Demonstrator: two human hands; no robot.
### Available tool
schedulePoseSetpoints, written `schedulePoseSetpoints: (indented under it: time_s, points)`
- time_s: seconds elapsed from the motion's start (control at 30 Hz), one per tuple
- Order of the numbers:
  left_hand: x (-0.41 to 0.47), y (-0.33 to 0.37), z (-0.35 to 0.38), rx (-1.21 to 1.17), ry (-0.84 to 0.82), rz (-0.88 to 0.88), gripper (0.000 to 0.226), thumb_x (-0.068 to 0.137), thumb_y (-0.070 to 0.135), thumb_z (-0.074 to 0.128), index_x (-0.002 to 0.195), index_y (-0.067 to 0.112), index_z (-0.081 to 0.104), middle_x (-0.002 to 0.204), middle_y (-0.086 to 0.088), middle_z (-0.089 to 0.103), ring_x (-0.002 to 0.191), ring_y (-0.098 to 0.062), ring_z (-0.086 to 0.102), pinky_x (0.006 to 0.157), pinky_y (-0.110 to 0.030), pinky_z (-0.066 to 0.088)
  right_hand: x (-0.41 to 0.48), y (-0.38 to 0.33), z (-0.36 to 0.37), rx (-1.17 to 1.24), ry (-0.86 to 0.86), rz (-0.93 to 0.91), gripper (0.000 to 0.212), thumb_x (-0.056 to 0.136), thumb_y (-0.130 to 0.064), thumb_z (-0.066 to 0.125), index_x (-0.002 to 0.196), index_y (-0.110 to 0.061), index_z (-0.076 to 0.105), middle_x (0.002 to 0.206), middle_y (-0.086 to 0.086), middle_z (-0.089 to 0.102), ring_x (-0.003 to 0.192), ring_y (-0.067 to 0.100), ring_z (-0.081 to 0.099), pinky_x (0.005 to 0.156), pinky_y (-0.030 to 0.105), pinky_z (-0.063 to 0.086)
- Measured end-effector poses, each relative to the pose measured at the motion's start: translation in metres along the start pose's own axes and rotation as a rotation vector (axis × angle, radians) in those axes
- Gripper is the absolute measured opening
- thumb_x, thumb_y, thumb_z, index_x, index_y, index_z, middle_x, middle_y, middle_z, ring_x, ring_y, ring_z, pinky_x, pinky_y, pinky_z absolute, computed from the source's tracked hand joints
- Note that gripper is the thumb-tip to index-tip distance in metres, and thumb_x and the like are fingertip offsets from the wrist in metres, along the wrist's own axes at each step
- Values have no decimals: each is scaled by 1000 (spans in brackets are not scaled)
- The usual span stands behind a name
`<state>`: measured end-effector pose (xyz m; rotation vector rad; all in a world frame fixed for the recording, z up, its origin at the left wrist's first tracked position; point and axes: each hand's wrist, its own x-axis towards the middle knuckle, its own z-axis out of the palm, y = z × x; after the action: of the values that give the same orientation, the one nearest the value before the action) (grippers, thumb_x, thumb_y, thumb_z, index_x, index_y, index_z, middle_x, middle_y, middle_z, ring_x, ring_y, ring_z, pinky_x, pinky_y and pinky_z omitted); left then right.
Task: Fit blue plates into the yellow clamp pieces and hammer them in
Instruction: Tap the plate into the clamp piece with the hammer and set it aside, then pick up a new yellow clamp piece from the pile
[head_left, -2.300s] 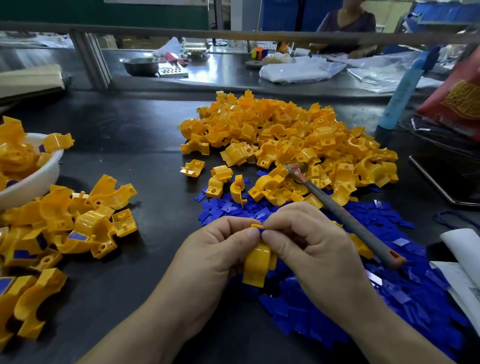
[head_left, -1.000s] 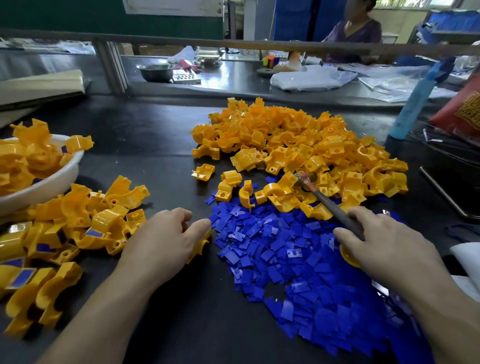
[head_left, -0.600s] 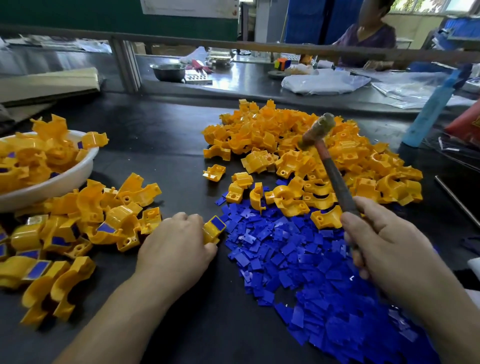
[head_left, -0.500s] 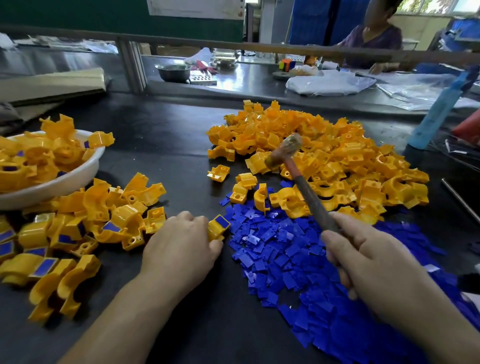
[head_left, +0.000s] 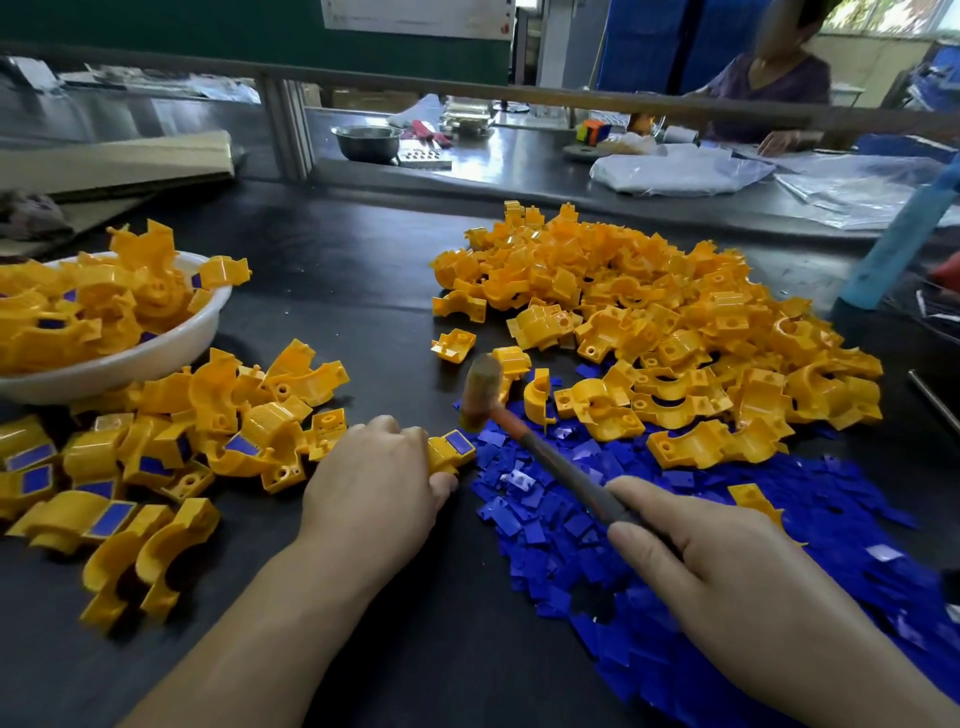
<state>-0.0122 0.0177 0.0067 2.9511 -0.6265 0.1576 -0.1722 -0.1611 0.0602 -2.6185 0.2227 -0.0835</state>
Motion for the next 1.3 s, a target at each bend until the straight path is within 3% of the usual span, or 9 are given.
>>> schedulePoseSetpoints:
  time_s: [0.17,0.3,0.53,0.7,0.8,0.93,1.13,1.23,1.3]
  points:
    - [2,1,0,19,-8,7,45,90,62,53,118,28,62,93,6,47,90,-12,50,67,-25,43,2,-2,1,-130,-55,14,31,95,-51,38,125,-43,42,103,-14,63,94,3,58,84,24,50]
    - [1,1,-1,31,6,18,42,91,60,53,113,26,63,95,4,50,93,-14,53,66,-25,42,-2,-1,0,-33,70,-7,35,90,-51,42,123,-46,48,80,-16,62,81,-6,55,74,18,47]
    - [3,1,0,36,3,9,43,90,61,54,115,26,62,100,4,54,97,-15,55,70,-27,49,6,-7,11,-164,-1,10,28,97,-49,33,124,-42,39,90,-14,58,82,3,55,75,24,50]
    - [3,1,1,46,13,21,42,90,60,54,112,26,63,97,4,51,96,-15,55,66,-26,45,3,-10,15,-120,176,-17,43,92,-52,32,133,-42,39,81,-17,55,74,0,54,63,17,45]
    - [3,2,0,42,-12,4,44,90,61,53,117,27,62,104,3,55,97,-15,56,68,-26,47,6,-15,23,-190,69,-10,33,98,-49,28,130,-41,32,92,-12,56,81,5,56,72,22,50]
    - [3,2,0,38,-13,17,44,90,61,53,116,27,62,95,6,45,96,-14,54,67,-26,45,10,-10,19,-217,27,9,32,98,-49,30,128,-41,34,98,-13,58,86,5,56,78,23,50]
    - [3,-1,-1,13,-17,5,44,91,61,52,118,28,60,100,5,50,94,-13,51,66,-25,44,5,13,10,-250,271,107,26,92,-45,42,116,-40,50,70,-15,54,59,2,52,47,17,37]
    - [2,-4,-7,-74,-54,-33,43,89,63,52,115,29,60,100,7,56,89,-10,54,70,-28,51,8,34,2,-356,379,202,27,90,-40,48,116,-34,54,70,-16,49,56,3,47,43,20,34]
    - [2,-6,-15,-298,-77,-88,36,89,61,55,105,30,61,91,7,60,82,-10,58,73,-35,56,9,50,-3,-391,422,294,36,90,-39,50,125,-31,52,76,-14,46,59,5,43,45,22,34]
